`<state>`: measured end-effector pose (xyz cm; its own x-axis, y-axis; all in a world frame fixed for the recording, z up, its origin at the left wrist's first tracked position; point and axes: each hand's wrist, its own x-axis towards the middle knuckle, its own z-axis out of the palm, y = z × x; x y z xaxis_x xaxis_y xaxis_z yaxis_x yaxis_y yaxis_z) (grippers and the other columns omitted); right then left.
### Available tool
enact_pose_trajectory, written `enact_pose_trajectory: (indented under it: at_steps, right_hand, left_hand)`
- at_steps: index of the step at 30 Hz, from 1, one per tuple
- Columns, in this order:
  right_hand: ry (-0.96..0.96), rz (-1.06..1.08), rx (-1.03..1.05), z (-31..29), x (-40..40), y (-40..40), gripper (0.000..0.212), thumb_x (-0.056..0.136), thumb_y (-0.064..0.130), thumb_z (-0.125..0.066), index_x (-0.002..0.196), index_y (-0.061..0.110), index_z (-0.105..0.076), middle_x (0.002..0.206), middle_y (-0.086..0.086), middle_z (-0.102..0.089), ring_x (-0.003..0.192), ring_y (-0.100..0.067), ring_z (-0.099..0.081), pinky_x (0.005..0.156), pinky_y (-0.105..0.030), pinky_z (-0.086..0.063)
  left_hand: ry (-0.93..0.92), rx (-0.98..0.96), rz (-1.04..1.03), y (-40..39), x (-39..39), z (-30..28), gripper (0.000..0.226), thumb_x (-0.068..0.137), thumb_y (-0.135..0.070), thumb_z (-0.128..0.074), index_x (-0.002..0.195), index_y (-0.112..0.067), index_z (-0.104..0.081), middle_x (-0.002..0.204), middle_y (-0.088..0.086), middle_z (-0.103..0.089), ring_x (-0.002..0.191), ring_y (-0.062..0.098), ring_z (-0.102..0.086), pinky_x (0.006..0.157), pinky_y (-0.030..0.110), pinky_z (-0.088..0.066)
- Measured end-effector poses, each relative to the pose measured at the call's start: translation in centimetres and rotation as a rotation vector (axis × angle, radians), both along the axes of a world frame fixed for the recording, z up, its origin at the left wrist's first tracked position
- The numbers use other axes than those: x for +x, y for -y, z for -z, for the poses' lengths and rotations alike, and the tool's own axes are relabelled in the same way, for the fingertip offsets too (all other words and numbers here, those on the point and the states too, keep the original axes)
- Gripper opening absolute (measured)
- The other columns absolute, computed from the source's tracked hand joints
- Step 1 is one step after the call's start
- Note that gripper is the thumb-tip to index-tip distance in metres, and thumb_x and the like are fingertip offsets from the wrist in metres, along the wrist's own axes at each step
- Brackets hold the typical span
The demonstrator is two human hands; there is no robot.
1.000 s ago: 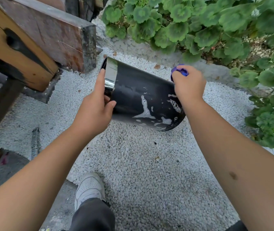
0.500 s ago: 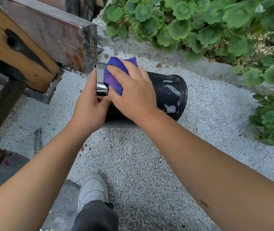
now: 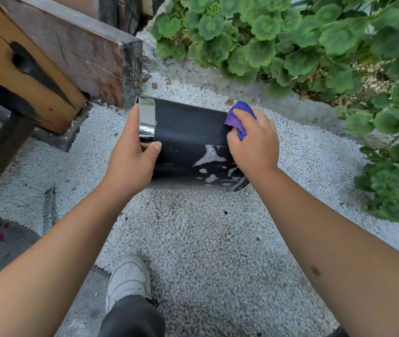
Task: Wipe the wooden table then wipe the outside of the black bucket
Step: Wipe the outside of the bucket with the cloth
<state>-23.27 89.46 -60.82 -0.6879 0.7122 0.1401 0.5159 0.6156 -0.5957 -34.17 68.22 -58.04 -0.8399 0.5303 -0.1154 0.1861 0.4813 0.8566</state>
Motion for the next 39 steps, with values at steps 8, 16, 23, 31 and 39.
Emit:
enact_pose_trajectory:
  at_steps: [8, 16, 23, 31, 39]
  right_hand:
    - [-0.001, 0.043, -0.077, -0.4, 0.2, -0.8, 0.045, 0.084, 0.022, -0.053, 0.128, 0.025, -0.061, 0.13, -0.001, -0.057, 0.116, -0.025, -0.05, 0.094, -0.032, -0.043]
    - [-0.512, 0.049, -0.571, -6.0, -3.0, 2.6, 0.033, 0.077, 0.011, -0.06, 0.105, 0.025, -0.07, 0.112, 0.002, -0.065, 0.103, -0.008, -0.061, 0.092, -0.026, -0.051]
    - [-0.3, -0.022, -0.451, -5.2, -4.1, 6.0, 0.028, 0.086, 0.018, -0.058, 0.109, 0.03, -0.066, 0.111, 0.008, -0.065, 0.106, -0.011, -0.048, 0.098, -0.035, -0.043]
    - [-0.164, -0.219, -0.037, -4.5, -4.3, 7.3, 0.027, 0.081, 0.053, -0.06, 0.09, 0.03, -0.07, 0.139, -0.001, -0.052, 0.127, -0.031, -0.041, 0.095, -0.041, -0.044]
    - [-0.206, -0.117, 0.24, -2.7, -4.2, 5.9, 0.021, 0.081, 0.031, -0.068, 0.069, 0.019, -0.056, 0.102, -0.001, -0.064, 0.092, -0.029, -0.058, 0.056, -0.028, -0.039]
  left_hand:
    - [0.004, 0.014, 0.006, -0.3, 0.8, -0.5, 0.075, 0.097, -0.009, -0.054, 0.155, -0.04, -0.017, 0.135, -0.018, -0.057, 0.102, 0.002, -0.063, 0.099, 0.032, -0.047]
    - [0.056, 0.03, -0.007, 0.0, 0.3, -0.9, 0.071, 0.095, -0.005, -0.052, 0.153, -0.039, -0.025, 0.129, -0.013, -0.064, 0.103, 0.017, -0.067, 0.103, 0.05, -0.048]
    - [0.01, 0.004, -0.039, -0.3, 0.6, -0.6, 0.078, 0.097, -0.008, -0.055, 0.157, -0.034, -0.013, 0.109, -0.025, -0.062, 0.064, -0.01, -0.055, 0.069, 0.017, -0.044]
    - [0.008, 0.022, -0.006, -0.7, 0.9, -1.0, 0.076, 0.097, -0.004, -0.054, 0.158, -0.026, -0.014, 0.139, -0.005, -0.057, 0.108, 0.022, -0.066, 0.098, 0.05, -0.05]
    - [0.041, 0.056, -0.009, -0.5, 0.9, -0.9, 0.074, 0.098, -0.002, -0.051, 0.157, -0.031, -0.016, 0.129, -0.007, -0.064, 0.103, 0.017, -0.068, 0.097, 0.051, -0.052]
